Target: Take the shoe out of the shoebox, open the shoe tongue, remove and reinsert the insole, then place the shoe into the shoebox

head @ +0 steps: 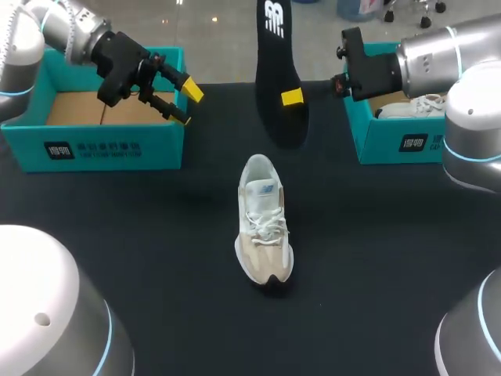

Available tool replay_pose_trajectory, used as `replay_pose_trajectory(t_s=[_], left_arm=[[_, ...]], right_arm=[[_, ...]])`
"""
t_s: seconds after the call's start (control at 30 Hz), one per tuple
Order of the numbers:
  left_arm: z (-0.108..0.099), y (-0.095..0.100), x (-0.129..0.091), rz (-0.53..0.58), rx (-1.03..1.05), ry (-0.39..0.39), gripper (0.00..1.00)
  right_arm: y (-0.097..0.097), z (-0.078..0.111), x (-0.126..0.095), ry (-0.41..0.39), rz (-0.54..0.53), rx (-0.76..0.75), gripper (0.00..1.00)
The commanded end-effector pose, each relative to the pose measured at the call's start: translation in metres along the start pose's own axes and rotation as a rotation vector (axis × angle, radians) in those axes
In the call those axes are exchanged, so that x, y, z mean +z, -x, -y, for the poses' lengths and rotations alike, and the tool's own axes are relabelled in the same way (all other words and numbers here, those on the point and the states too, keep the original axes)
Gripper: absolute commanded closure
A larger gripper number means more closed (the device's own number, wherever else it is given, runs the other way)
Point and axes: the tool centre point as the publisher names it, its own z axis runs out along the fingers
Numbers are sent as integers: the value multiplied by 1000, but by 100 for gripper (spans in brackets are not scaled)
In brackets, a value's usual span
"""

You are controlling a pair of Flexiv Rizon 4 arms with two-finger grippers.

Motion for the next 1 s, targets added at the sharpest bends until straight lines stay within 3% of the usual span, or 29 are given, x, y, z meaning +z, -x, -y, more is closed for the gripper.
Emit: replay_pose_trajectory(t_s=[0.03, 0.63, 0.83, 1.0], left_arm=[[0, 0, -1, -3, 1, -2, 0], [0, 0, -1, -3, 1, -2, 0], [0, 0, -1, -3, 1, -2, 0], [0, 0, -1, -3, 1, -2, 0]], right_arm=[[15, 14, 10, 28, -19, -6, 100], [21, 18, 18, 39, -14, -25, 100], [49, 15, 36, 138, 29, -139, 100], [64, 11, 49, 107, 33, -212, 100]])
